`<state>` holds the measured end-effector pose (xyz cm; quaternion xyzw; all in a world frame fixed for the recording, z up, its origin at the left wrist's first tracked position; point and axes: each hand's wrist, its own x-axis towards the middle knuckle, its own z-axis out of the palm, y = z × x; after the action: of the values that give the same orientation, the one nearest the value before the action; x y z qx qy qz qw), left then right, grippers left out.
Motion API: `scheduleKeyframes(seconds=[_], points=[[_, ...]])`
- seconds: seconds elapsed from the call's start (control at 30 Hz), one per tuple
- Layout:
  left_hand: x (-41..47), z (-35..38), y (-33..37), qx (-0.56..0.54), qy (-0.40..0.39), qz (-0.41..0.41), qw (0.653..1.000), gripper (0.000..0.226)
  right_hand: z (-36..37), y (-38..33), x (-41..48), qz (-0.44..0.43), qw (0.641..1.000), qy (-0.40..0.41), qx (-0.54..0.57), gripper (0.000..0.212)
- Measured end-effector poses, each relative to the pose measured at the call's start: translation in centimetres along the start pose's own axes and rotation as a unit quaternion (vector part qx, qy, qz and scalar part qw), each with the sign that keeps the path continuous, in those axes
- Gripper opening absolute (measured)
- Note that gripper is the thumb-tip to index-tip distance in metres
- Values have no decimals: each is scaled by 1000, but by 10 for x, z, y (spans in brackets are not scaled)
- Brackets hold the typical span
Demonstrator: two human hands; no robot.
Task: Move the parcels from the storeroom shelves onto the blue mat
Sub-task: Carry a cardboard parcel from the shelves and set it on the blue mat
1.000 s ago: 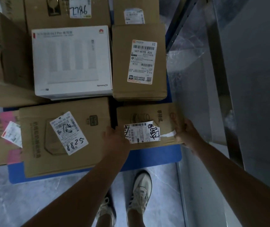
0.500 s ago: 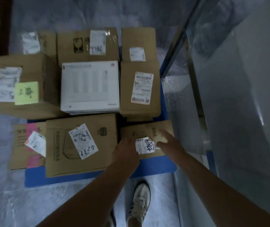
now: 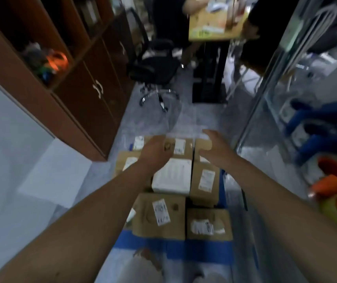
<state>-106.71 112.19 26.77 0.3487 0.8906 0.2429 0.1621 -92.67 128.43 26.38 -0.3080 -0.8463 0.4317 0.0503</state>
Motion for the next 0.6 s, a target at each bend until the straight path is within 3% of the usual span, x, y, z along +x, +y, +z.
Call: scheduleKeyframes(seconds=[0.17,0.4,0.6], points=[[-12,-99,52,21,40,85,995,45,-65,-100,-20,-48,994,50,-80,81],[-8,-199,108,66,73,247,964,72,-132,-211,-62,-59,970,146,-187,93],[-25,-242,127,99,69,397,910,70,-116,-247,-122,-32,959,245,-141,110]])
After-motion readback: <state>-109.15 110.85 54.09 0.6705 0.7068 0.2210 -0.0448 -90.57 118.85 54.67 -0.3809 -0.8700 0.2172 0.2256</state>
